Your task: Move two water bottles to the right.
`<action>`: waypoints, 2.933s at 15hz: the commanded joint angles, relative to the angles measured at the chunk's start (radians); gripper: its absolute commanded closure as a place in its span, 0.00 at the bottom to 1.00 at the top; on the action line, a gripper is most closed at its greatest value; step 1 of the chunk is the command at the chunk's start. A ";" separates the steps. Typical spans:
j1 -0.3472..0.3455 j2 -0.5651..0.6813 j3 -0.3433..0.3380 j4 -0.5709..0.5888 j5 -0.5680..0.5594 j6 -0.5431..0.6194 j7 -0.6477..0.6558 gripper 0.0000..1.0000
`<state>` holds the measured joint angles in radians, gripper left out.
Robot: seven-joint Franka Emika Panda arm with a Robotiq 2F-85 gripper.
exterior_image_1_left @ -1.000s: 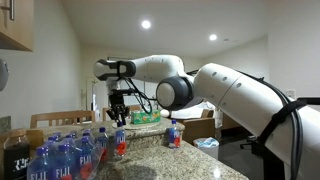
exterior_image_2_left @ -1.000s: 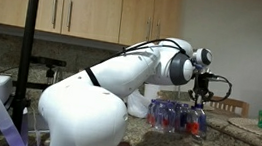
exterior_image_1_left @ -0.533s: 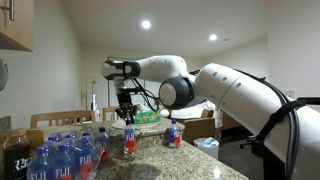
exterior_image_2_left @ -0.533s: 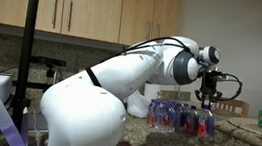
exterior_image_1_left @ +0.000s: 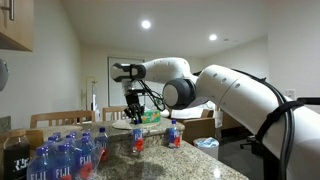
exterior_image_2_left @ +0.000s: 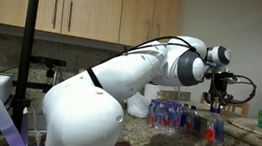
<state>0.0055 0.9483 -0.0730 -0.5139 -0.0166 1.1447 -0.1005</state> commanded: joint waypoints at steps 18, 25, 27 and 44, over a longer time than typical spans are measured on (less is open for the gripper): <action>-0.016 0.042 -0.049 -0.042 -0.105 0.106 -0.308 0.92; -0.087 0.004 -0.072 -0.061 -0.111 0.155 -0.471 0.92; -0.119 0.003 -0.077 -0.066 -0.110 0.149 -0.545 0.92; -0.254 -0.003 -0.135 -0.066 -0.107 0.197 -0.809 0.92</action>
<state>-0.2420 0.9817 -0.2041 -0.5295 -0.1094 1.3123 -0.8662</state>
